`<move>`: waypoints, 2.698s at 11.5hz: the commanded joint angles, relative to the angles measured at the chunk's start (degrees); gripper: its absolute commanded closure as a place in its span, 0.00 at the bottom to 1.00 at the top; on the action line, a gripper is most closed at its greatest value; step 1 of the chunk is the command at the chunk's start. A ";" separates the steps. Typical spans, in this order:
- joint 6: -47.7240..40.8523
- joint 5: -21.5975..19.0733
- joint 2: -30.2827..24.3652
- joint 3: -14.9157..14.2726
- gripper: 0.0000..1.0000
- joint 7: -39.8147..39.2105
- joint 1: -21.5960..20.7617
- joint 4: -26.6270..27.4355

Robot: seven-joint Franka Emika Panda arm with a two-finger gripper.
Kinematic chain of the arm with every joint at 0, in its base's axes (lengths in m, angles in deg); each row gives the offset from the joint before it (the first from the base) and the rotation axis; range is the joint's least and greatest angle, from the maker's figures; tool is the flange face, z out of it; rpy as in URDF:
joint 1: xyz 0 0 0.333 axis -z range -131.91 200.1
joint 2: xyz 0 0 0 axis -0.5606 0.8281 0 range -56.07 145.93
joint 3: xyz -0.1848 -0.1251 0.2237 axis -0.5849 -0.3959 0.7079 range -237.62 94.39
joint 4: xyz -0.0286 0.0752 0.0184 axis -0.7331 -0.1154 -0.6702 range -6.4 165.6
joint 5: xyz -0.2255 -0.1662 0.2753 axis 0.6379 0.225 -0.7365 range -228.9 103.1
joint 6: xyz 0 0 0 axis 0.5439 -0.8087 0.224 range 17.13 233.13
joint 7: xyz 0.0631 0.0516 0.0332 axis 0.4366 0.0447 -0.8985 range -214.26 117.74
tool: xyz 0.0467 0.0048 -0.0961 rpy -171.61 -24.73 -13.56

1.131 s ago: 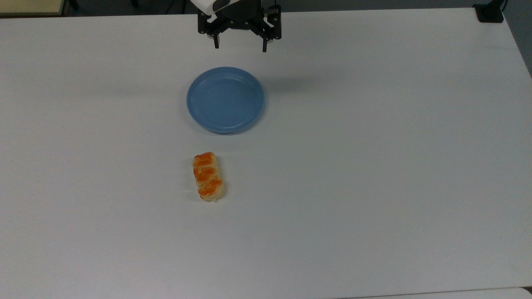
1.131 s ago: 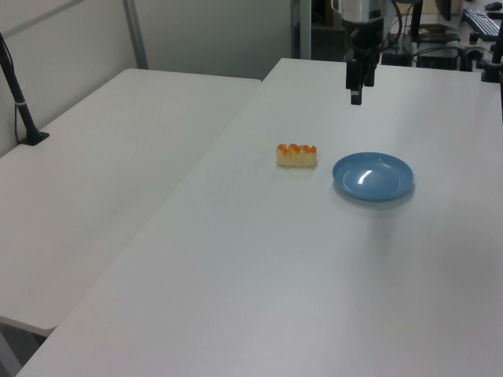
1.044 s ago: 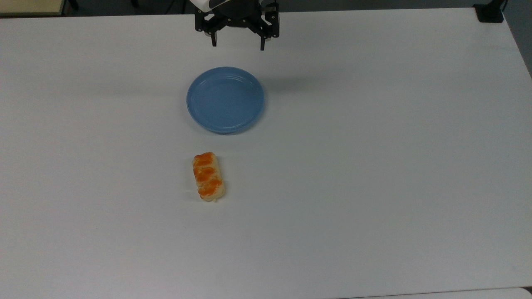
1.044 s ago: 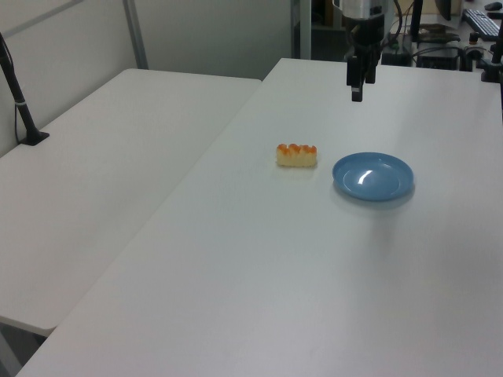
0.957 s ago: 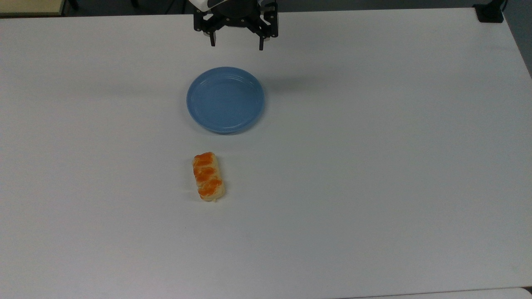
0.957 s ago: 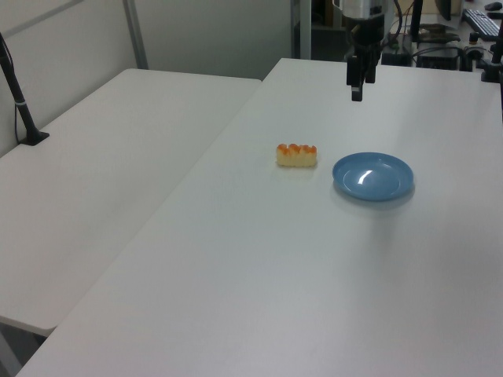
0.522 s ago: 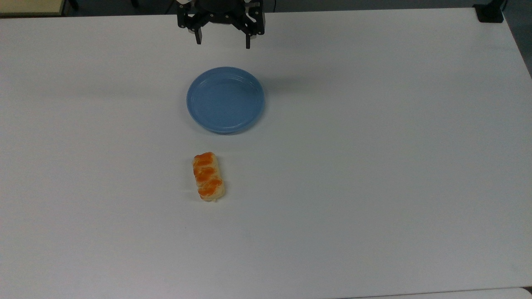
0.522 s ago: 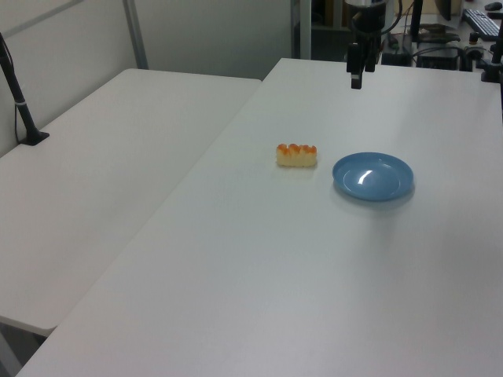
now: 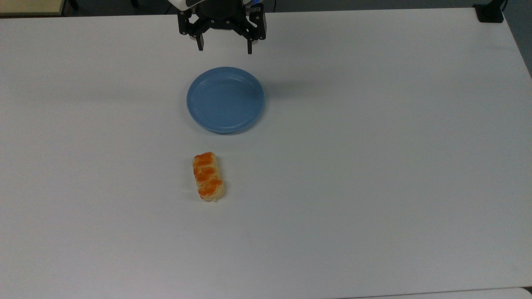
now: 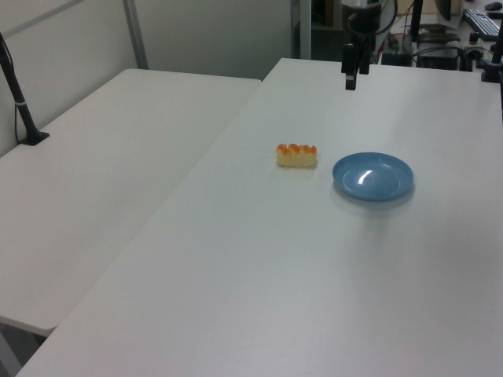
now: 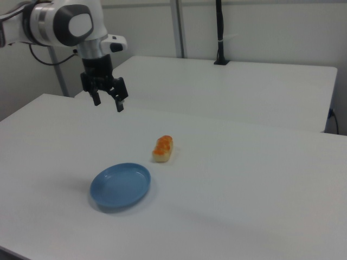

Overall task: Put the bread onto the plate
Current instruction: 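Move the gripper over the orange-topped bread roll and lower onto it, then close the gripper on the bread roll and lift it, then carry the held bread roll over the blue plate and lower it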

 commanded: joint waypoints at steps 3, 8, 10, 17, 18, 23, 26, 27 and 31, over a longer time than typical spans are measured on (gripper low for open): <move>10.29 -2.43 14.68 -3.55 0.00 -5.07 -0.24 -11.69; 27.01 -1.12 26.73 -4.26 0.00 -9.72 -0.50 -11.26; 28.70 2.56 29.11 -4.18 0.01 -9.99 -0.85 -10.21; 32.40 5.05 31.86 -5.50 0.36 -8.94 -2.61 -9.50; 31.96 4.17 28.46 -5.50 0.36 -7.55 -2.44 -8.54; 21.95 1.09 4.03 -4.80 0.37 -12.18 -3.14 16.10; 22.20 1.09 -1.10 -4.79 0.35 -11.58 -4.45 26.86; 22.46 1.09 -0.33 -4.79 0.35 -10.88 -5.50 27.15; 25.10 1.09 4.34 -4.79 0.00 -8.06 -6.74 26.80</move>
